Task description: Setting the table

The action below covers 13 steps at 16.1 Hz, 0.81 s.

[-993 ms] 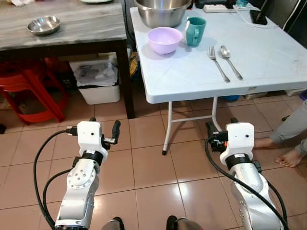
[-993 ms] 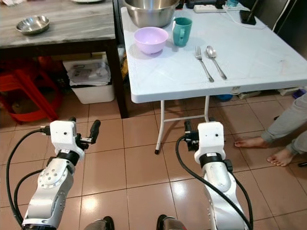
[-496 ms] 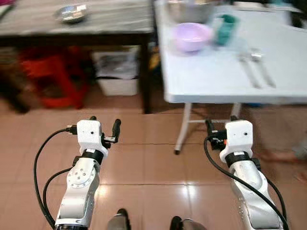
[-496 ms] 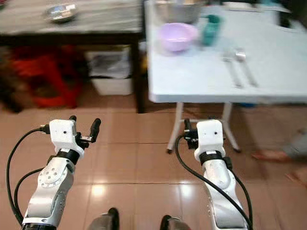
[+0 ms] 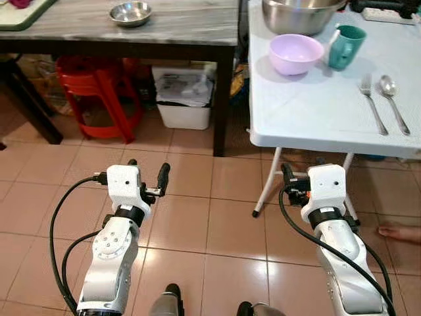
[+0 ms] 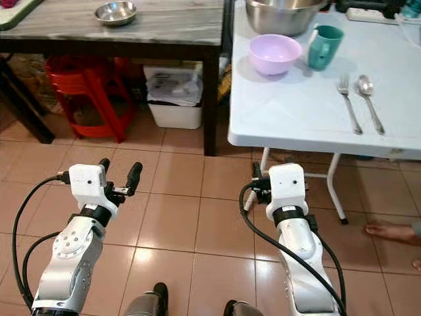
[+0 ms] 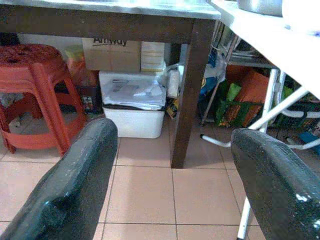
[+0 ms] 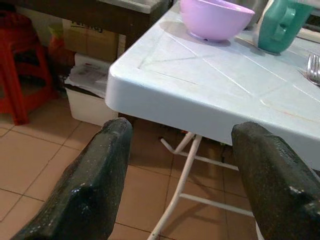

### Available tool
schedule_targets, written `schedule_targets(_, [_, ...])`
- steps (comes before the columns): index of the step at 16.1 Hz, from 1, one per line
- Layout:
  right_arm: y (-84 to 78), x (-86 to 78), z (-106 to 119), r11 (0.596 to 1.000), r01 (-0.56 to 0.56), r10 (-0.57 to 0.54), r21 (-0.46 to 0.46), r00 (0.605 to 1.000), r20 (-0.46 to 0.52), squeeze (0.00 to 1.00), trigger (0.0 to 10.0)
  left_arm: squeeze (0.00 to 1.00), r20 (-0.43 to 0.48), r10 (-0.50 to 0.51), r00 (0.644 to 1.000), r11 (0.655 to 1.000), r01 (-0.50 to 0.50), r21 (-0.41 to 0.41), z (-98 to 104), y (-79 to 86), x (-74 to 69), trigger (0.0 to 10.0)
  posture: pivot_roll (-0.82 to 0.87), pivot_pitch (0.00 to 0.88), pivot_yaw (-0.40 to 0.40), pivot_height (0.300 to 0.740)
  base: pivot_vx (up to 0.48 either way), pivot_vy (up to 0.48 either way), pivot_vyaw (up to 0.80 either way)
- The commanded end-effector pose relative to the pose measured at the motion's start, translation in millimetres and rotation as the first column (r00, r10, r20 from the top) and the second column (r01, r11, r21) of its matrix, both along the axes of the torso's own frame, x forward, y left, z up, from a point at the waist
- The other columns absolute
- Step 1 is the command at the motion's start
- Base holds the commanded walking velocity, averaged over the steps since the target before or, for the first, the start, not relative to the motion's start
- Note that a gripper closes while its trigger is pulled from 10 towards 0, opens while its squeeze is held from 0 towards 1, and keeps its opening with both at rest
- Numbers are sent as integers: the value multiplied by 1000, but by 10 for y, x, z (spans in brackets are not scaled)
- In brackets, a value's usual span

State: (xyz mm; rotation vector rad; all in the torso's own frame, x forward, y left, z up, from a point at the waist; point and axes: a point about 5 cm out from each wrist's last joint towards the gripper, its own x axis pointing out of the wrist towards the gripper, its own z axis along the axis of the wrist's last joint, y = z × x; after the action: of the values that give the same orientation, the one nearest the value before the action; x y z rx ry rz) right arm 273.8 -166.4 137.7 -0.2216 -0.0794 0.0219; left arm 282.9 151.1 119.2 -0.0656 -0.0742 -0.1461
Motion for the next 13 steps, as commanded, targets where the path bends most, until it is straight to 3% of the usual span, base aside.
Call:
schedule_targets(1, [-7, -6, -16, 1000, 3, -3, 0, 1000, -3, 0, 10000, 0, -3, -15, 1000, 1000, 15, 1, 1, -5, -26, 10000, -142, 201, 5, 740, 274, 0, 0])
schedule_targets(13, [4, 20, -3, 1000, -3, 3, -10, 1000, 5, 0, 10000, 0, 0, -38, 999, 999, 38, -7, 9, -41, -15, 10000, -147, 204, 6, 740, 317, 0, 0])
